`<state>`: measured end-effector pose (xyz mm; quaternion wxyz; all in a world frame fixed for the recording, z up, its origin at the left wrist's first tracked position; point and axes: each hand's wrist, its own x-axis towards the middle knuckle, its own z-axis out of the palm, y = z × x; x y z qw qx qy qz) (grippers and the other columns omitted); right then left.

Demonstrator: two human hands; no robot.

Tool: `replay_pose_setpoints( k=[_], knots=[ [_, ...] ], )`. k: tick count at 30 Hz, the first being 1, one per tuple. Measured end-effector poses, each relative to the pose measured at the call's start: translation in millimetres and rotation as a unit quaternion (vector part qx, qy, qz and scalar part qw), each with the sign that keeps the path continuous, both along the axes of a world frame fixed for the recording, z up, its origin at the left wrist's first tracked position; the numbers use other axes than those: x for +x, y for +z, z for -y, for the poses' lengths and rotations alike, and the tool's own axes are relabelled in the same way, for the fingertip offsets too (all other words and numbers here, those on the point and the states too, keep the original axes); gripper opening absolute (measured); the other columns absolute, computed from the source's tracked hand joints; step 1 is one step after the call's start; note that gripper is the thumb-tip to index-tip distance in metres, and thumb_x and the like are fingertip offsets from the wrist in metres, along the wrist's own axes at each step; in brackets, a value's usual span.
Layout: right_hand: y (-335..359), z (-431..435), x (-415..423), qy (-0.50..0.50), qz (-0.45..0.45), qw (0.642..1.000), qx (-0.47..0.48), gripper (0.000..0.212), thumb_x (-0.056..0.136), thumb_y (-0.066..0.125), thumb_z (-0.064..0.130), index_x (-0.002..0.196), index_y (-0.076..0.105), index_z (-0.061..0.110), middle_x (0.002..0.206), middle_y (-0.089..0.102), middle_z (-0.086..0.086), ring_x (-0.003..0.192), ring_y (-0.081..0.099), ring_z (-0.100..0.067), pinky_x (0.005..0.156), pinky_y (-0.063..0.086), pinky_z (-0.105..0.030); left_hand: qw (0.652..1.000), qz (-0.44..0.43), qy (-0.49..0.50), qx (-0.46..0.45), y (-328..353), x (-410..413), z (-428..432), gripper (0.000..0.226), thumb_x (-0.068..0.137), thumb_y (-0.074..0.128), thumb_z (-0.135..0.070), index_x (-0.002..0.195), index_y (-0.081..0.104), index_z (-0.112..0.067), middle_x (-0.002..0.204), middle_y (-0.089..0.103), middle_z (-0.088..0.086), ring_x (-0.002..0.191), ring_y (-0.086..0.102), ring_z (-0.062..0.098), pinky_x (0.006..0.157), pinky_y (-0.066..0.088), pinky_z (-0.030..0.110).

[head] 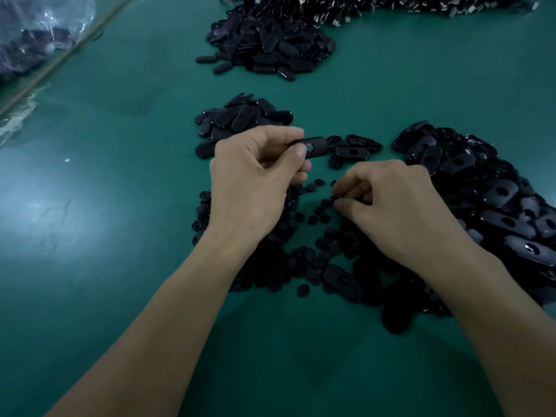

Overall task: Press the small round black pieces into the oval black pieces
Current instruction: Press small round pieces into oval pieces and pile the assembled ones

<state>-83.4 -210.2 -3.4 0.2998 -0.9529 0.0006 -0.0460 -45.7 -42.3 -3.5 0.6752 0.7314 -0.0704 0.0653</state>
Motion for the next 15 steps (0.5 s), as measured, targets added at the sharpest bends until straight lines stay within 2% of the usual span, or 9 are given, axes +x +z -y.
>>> replay_pose_setpoints(
  k=[3, 6, 11, 15],
  knots=[
    [-1.9, -1.2, 0.2, 0.006, 0.008, 1.000, -0.025, 0.017, 0.094, 0.070, 0.025, 0.111, 0.072, 0.024, 0.091, 0.064, 0.011, 0.086, 0.062, -0.008, 0.080, 0.050, -0.023, 1.000, 0.003, 0.008, 0.022, -0.3, 0.7, -0.6, 0.016, 0.092, 0.073, -0.006, 0.095, 0.072, -0.022, 0.077, 0.077, -0.004, 0.073, 0.076, 0.014, 0.071, 0.061, 0.026],
    [-2.1, -0.5, 1.4, 0.006, 0.015, 0.998, -0.056, 0.020, 0.093, 0.070, 0.033, 0.111, 0.071, 0.024, 0.099, 0.062, 0.003, 0.087, 0.059, -0.014, 0.080, 0.049, -0.029, 0.999, 0.006, 0.015, 0.036, -1.2, 1.5, -1.6, 0.014, 0.091, 0.073, -0.009, 0.094, 0.072, -0.022, 0.075, 0.076, -0.004, 0.073, 0.075, 0.015, 0.073, 0.062, 0.031],
    [-0.2, 1.1, 1.6, 0.001, 0.018, 0.999, -0.051, 0.011, 0.093, 0.071, 0.023, 0.102, 0.077, 0.023, 0.090, 0.068, 0.008, 0.080, 0.062, -0.008, 0.072, 0.048, -0.017, 0.999, 0.010, 0.015, 0.041, -2.8, 1.8, -1.4, 0.013, 0.091, 0.073, -0.008, 0.093, 0.074, -0.021, 0.076, 0.076, -0.004, 0.072, 0.075, 0.016, 0.077, 0.063, 0.037],
    [0.0, 0.3, 0.8, -0.014, 0.028, 0.998, -0.047, 0.014, 0.097, 0.065, 0.022, 0.105, 0.075, 0.023, 0.100, 0.072, 0.002, 0.091, 0.067, -0.016, 0.087, 0.056, -0.034, 0.999, 0.011, 0.018, 0.046, -3.6, 2.4, -1.9, 0.013, 0.091, 0.073, -0.008, 0.094, 0.074, -0.021, 0.078, 0.077, -0.004, 0.073, 0.075, 0.015, 0.076, 0.063, 0.037]
  ],
)
